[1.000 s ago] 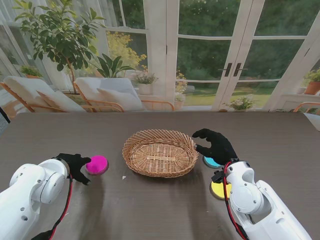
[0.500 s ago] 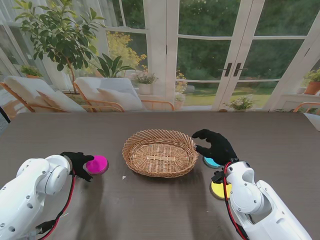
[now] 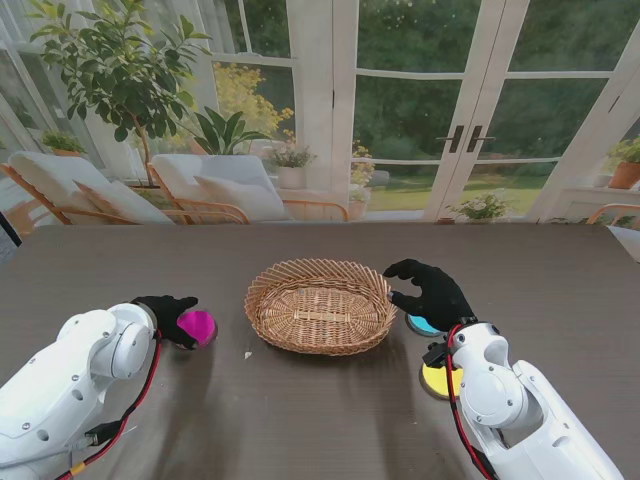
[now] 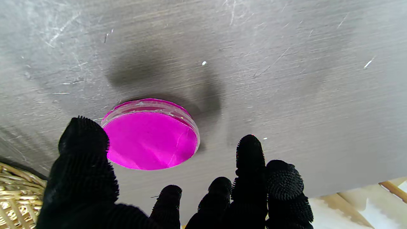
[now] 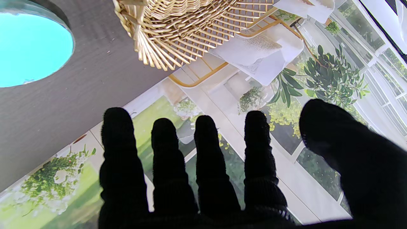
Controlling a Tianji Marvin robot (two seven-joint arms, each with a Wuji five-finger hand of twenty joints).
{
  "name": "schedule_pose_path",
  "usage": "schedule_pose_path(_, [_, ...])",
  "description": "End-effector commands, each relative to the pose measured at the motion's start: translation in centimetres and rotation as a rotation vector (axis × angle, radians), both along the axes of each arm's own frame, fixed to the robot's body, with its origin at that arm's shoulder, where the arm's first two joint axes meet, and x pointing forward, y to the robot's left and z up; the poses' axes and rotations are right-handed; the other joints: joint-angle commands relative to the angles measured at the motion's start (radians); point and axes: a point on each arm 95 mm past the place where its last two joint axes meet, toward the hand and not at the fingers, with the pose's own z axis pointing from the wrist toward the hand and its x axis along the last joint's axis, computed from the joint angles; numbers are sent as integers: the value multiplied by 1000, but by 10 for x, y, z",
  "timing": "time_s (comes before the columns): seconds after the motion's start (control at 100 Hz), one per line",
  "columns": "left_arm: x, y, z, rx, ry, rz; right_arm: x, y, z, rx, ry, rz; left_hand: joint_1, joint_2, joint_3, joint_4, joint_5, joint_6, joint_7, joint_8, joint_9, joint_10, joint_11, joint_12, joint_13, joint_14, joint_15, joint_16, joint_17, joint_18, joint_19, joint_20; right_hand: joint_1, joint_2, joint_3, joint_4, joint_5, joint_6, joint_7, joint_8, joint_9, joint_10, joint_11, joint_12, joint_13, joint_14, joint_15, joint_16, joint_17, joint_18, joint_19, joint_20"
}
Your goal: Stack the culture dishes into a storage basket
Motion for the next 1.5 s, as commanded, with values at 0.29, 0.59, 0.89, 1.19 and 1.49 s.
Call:
schedule_pose_path(0.29, [9, -5, -15, -53, -6, 42, -2, 3, -3, 0, 23, 17, 30, 5, 3, 33, -33, -6, -14, -42, 47, 50, 11, 25, 81, 18, 69, 29, 61, 44, 94, 34, -21, 25, -59, 7, -6, -20, -17, 6, -23, 17, -22, -14, 4, 3, -7, 4, -240, 9, -37, 35])
schedule_pose_path(0.59, [14, -12, -18, -78, 9, 64, -2, 4, -4, -2, 31, 22, 11, 0, -3, 31, -33, -1, -2, -22, 55, 68, 12, 32, 89, 13, 87, 32, 66, 48, 103, 41, -20, 25, -61, 7, -8, -22, -19, 6, -27, 18, -22, -14, 5, 6, -6, 5, -239, 8, -37, 37])
schedule_pose_path(0.89, [16, -18, -20, -67, 36, 66, -2, 4, -4, -7, 35, 28, -13, -1, -4, 28, -31, 11, -4, -7, 41, 106, 6, 33, 96, 6, 93, 32, 71, 49, 107, 46, -21, 22, -63, 6, -9, -24, -20, 7, -31, 16, -22, -14, 4, 5, -7, 5, -239, 6, -37, 40])
schedule_pose_path(1.19, [15, -22, -24, -36, 67, 63, -2, 5, -5, -10, 37, 31, -2, -31, 4, 29, -28, 30, -8, -9, 73, 143, 27, 67, 134, -34, 164, 59, 117, 41, 141, 54, -19, 17, -64, 4, -9, -23, -20, 8, -35, 18, -21, -14, 4, 8, -6, 6, -239, 8, -37, 42])
schedule_pose_path(1.49, [13, -27, -31, -12, 97, 69, -2, 4, -6, -14, 39, 33, 75, -120, 230, 40, -23, 43, -8, -25, 135, 151, 49, 150, 204, -100, 287, 83, 186, 28, 195, 16, -14, 4, -65, 2, -11, -23, -20, 10, -40, 20, -21, -14, 3, 9, -6, 6, -239, 6, -37, 44])
